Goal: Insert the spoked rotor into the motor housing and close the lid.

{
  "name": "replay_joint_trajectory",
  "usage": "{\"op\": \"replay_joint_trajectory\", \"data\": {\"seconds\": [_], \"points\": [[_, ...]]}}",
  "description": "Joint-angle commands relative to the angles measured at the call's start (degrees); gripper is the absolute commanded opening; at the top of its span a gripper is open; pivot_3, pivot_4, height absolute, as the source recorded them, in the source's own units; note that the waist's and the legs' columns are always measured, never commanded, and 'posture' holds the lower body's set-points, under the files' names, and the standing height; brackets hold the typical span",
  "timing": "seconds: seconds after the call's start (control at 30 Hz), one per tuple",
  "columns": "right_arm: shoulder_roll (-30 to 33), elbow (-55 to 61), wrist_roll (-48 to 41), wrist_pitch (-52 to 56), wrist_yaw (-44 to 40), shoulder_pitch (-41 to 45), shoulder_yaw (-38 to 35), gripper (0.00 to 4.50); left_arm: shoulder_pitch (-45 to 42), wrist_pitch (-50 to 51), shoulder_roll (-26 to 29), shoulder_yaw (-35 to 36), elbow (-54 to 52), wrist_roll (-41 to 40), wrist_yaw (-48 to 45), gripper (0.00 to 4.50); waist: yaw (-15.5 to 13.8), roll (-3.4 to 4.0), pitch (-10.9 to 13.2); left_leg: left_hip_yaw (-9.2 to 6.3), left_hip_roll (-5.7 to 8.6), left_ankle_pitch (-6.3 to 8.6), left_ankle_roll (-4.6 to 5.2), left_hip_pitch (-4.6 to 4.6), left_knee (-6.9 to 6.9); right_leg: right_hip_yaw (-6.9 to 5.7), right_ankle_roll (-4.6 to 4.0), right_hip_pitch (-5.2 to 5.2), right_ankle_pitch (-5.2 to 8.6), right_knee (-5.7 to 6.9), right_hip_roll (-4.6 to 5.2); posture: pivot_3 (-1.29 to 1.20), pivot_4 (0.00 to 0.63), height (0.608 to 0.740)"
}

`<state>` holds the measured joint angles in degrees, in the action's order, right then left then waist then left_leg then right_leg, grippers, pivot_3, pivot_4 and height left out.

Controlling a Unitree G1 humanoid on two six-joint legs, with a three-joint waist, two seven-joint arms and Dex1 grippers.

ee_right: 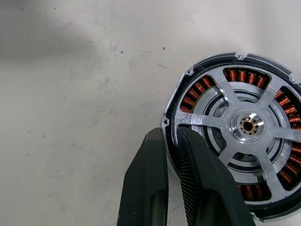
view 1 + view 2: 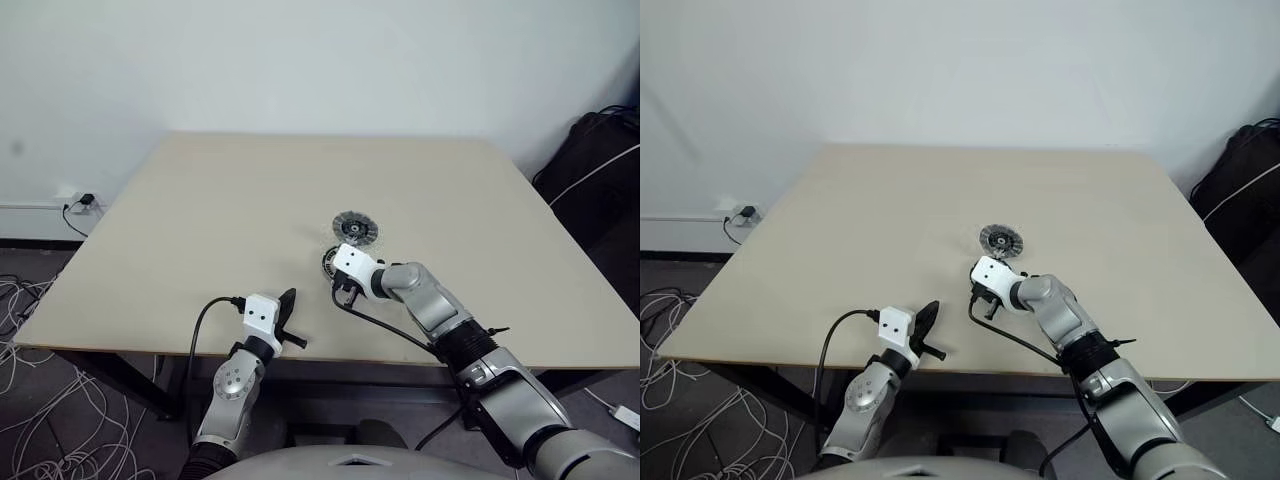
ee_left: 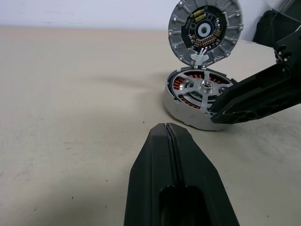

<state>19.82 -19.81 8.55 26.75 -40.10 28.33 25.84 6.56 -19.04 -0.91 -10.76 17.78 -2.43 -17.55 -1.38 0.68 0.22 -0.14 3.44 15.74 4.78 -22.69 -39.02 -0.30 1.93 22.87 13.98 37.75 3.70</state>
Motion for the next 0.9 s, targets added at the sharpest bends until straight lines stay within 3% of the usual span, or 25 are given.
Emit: {"op": "replay_joint_trajectory", "data": {"seconds": [0.03,0.17,0.33,0.5,0.67,0.9], "points": [[0.3,1.4,-0.6,2.0,0.1,0.0,-2.4,0.08,-0.8,-0.4,-0.5,-0.3,-2.3,-0.3,-0.1,0.00,0.0,0.00,0.0,0.00,0.00,0.00,0.00,0.00,0.00,0.00,0.00,0.00,0.00,-0.01,0.00,0.00,0.000,0.740],[0.3,8.3,-3.6,9.4,0.2,-2.4,-5.6,0.08,-0.7,-0.4,-0.6,-0.3,-2.3,-0.3,0.1,0.00,-0.5,0.01,0.0,0.00,0.00,0.00,0.00,-0.10,0.00,-0.01,0.00,0.05,0.00,-0.04,0.02,0.00,0.000,0.740],[2.7,26.4,-7.3,20.5,-1.8,-10.9,-6.1,0.08,0.0,-0.6,-0.6,0.0,-2.5,-0.4,0.4,0.00,-1.1,0.03,0.0,0.00,0.00,0.07,0.10,-0.77,0.02,-0.02,0.06,0.74,-0.03,-0.05,0.05,0.00,0.000,0.740],[1.4,39.8,-10.4,31.5,2.0,-17.7,-8.3,0.08,0.7,-0.4,-0.7,-0.2,-2.6,-0.4,0.3,0.00,-1.0,0.04,0.0,0.00,0.01,0.25,0.13,-0.99,0.08,-0.02,0.10,0.97,-0.05,-0.14,0.04,0.00,0.000,0.740],[-3.8,48.3,-12.6,41.8,7.8,-20.5,-10.1,0.08,0.6,0.0,-0.7,-0.6,-2.5,-0.5,-0.4,0.00,-0.9,0.02,0.0,0.00,0.00,0.26,0.14,-0.96,0.05,-0.02,-0.12,0.90,0.08,-0.17,0.05,0.00,0.000,0.740],[-18.5,43.4,-10.8,46.5,22.7,-17.1,-17.8,0.08,-0.5,0.4,-0.7,-0.7,-2.0,-0.6,-1.0,0.00,-0.6,0.04,0.1,0.00,0.01,0.21,0.07,-0.90,-0.02,-0.01,0.05,0.89,-0.02,-0.04,0.01,0.00,0.000,0.740]]}}
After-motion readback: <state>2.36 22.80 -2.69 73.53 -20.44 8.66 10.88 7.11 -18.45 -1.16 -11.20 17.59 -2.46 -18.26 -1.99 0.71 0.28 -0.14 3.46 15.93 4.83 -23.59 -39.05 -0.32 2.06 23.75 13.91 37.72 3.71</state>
